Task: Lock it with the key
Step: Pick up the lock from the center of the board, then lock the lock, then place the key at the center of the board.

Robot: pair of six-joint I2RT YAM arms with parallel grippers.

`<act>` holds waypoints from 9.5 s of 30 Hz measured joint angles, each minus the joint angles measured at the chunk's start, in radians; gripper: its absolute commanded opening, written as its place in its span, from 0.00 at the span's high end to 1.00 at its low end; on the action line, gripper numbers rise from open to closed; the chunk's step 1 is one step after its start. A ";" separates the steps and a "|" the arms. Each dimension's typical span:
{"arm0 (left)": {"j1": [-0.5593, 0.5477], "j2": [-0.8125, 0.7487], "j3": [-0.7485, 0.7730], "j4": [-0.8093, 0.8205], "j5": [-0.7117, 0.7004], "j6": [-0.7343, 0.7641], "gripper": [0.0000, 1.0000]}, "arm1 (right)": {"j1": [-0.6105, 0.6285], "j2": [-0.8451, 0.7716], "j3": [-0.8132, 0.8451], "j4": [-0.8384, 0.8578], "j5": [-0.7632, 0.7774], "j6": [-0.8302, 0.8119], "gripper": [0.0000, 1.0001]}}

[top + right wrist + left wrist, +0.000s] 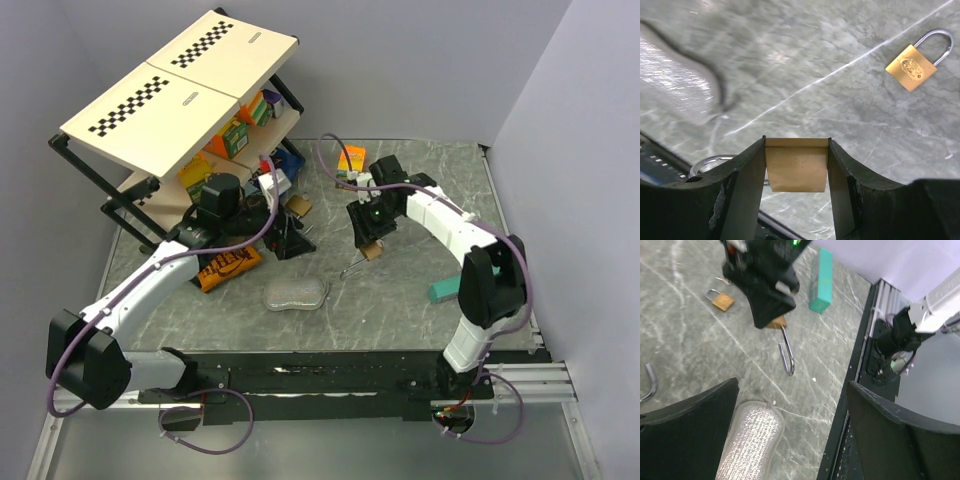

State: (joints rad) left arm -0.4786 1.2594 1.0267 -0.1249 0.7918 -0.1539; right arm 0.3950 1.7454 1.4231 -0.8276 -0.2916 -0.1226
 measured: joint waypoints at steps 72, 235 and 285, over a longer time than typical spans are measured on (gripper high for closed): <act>-0.245 0.108 0.168 -0.137 0.079 0.165 0.99 | -0.148 -0.931 -0.198 -0.038 -0.556 -0.456 0.01; -0.132 0.013 0.050 -0.016 0.304 0.045 0.99 | -0.158 -0.745 -0.252 -0.071 -0.857 -0.366 0.62; -0.081 0.065 0.045 -0.154 0.177 0.191 0.99 | -0.541 -0.327 -0.367 -0.093 -0.403 -0.460 1.00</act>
State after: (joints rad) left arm -0.5594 1.3243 1.0714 -0.2790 0.9684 0.0368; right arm -0.1455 1.4181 1.0557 -0.9211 -0.6945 -0.5831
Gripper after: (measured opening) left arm 0.075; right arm 0.008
